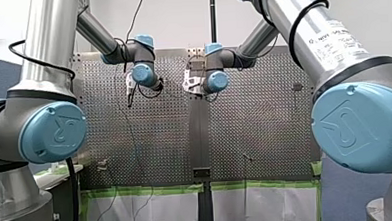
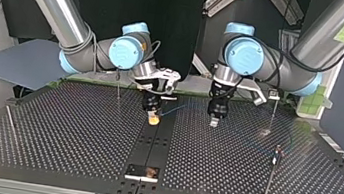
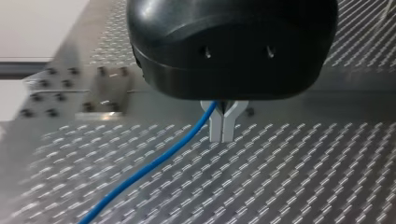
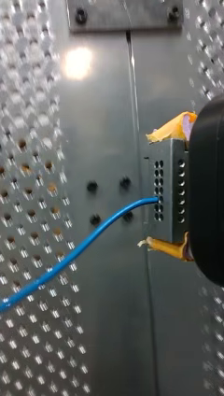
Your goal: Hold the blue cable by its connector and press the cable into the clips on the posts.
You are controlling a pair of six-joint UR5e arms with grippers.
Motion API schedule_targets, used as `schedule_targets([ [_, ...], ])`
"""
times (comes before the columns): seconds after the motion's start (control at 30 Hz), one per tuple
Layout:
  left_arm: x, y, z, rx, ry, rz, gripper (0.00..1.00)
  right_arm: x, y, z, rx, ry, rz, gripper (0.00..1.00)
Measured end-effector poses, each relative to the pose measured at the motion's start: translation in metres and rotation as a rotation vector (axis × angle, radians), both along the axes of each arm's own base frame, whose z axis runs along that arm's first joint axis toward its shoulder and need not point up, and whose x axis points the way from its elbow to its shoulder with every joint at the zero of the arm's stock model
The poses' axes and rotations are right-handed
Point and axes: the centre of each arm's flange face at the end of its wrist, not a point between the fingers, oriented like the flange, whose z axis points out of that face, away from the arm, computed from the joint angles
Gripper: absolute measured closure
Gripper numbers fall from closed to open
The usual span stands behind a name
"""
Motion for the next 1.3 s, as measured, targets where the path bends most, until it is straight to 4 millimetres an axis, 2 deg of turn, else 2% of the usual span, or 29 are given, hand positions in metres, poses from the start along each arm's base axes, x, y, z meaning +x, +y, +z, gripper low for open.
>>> schedule_targets([
  [0.13,-0.009,-0.01,-0.017,-0.001,0.006,-0.014,1.0,-0.005,0.004,-0.015,0.008,0.031,-0.01,1.0],
  [0.33,-0.02,-0.013,-0.037,-0.005,0.01,-0.022,1.0,-0.012,0.01,-0.035,0.015,0.044,-0.015,1.0],
  [0.77,-0.041,-0.026,-0.105,-0.001,0.07,-0.057,1.0,-0.029,0.02,-0.08,0.028,0.052,-0.041,1.0],
  [1.0,-0.05,-0.038,-0.138,-0.023,0.095,-0.079,1.0,-0.036,0.028,-0.132,0.062,0.085,-0.05,1.0],
  [1.3,-0.056,-0.04,-0.161,-0.035,0.077,-0.065,1.0,-0.055,0.043,-0.207,0.121,0.136,-0.066,1.0],
])
